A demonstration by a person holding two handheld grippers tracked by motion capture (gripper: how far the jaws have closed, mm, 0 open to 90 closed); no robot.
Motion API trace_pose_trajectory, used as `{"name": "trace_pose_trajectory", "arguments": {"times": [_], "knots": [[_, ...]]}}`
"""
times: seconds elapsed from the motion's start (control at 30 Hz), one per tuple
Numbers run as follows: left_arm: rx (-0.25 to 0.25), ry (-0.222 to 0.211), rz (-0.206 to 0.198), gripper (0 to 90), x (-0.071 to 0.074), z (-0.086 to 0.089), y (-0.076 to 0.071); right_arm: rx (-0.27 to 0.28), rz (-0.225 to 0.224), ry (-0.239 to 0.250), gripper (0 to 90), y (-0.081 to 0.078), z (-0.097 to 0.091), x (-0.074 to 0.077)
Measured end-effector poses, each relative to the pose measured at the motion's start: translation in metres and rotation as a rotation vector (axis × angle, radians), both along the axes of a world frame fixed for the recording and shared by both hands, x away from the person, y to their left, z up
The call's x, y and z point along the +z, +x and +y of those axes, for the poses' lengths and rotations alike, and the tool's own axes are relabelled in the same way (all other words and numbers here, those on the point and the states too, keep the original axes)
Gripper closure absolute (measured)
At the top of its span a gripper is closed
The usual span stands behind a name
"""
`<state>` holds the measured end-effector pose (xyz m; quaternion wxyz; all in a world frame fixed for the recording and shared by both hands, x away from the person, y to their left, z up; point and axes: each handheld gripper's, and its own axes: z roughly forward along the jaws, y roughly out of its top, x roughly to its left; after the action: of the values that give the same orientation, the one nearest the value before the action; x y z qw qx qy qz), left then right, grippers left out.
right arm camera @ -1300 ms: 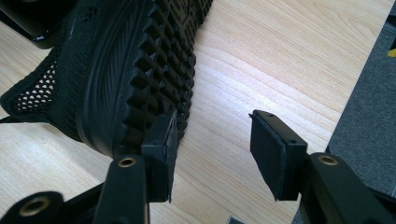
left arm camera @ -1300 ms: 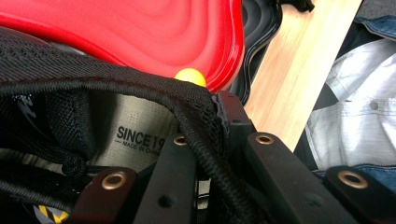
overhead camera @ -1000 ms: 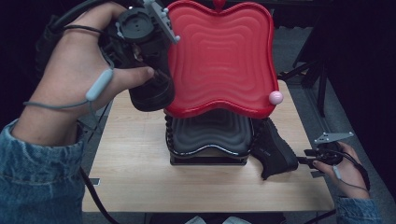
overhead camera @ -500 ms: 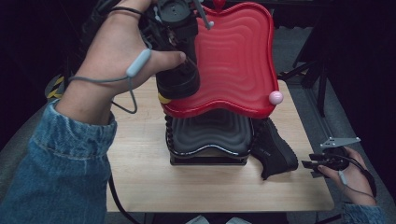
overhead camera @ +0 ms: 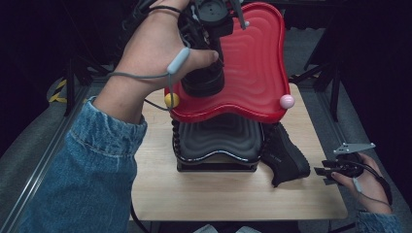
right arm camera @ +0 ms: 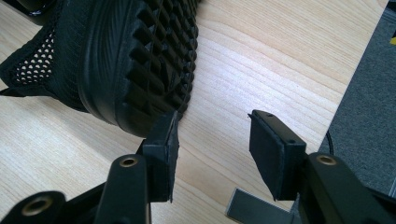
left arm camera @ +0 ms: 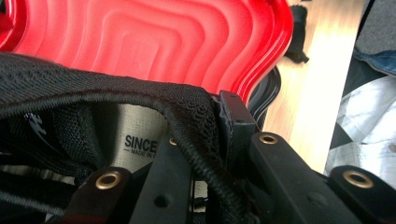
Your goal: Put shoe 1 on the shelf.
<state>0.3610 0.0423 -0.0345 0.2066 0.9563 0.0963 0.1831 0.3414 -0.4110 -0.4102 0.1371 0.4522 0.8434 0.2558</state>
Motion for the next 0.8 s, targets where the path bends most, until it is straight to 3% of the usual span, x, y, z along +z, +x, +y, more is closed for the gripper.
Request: {"name": "trace_pose_trajectory", "arguments": {"times": [0.2, 0.33, 0.63, 0.8], "knots": [[-0.042, 0.021, 0.028, 83.6, -0.011, -0.012, 0.006, 0.006, 0.005, -0.003, 53.1, 0.001, 0.0, -0.001], [-0.053, 0.002, 0.048, 83.6, -0.02, -0.014, 0.012, 0.006, 0.006, -0.006, 53.1, 0.001, 0.0, -0.002], [-0.042, -0.001, 0.061, 83.5, -0.033, -0.021, 0.021, 0.015, 0.011, -0.008, 53.0, 0.001, 0.003, -0.002], [-0.033, 0.021, 0.062, 83.5, -0.038, -0.023, 0.025, 0.017, 0.009, -0.01, 53.0, 0.001, 0.003, -0.002]]}}
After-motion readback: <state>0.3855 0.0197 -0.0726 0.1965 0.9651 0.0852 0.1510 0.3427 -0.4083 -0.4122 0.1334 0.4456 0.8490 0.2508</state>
